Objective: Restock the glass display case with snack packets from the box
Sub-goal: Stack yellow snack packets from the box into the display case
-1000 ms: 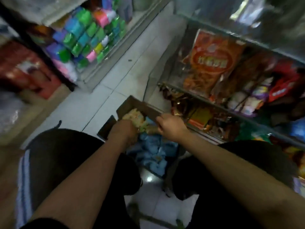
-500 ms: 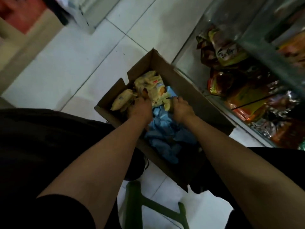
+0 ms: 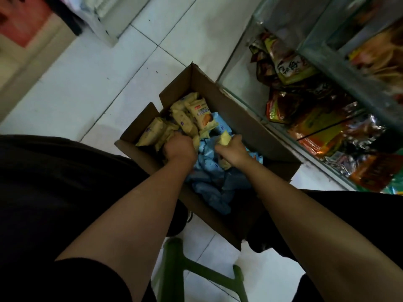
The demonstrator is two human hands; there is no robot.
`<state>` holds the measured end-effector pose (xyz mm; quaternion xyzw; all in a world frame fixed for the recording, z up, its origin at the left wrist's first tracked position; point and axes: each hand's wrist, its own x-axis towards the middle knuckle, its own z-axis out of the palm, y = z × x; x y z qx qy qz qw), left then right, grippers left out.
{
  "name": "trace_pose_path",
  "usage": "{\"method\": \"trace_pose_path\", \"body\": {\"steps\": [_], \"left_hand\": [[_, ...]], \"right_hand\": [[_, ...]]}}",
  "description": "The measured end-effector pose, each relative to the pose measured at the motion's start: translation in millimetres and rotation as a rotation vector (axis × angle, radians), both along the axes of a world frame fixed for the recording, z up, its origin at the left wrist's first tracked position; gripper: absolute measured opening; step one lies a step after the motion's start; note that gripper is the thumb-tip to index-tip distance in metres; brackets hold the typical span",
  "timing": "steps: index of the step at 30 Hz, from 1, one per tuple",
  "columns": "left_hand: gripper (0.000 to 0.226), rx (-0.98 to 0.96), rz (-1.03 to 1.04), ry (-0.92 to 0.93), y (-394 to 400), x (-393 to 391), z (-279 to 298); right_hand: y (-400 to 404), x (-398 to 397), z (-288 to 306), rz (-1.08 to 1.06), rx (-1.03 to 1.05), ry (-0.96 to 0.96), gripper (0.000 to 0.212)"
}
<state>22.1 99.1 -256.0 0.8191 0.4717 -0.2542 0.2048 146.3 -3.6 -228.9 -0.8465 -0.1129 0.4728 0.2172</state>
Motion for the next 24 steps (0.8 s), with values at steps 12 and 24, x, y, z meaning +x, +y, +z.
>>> {"method": "trace_pose_path", "body": {"steps": [12,24], "left_hand": [[0.007,-1.083,1.188,-1.025,-28,-5,208],[0.035,-1.367,0.584,-1.408,-139,17,460]], "right_hand": [[-17,-9,201,-0.495,0.521,0.052,0.025],[-155,-16,455,-0.367,0.879,-0.511,0.030]]}}
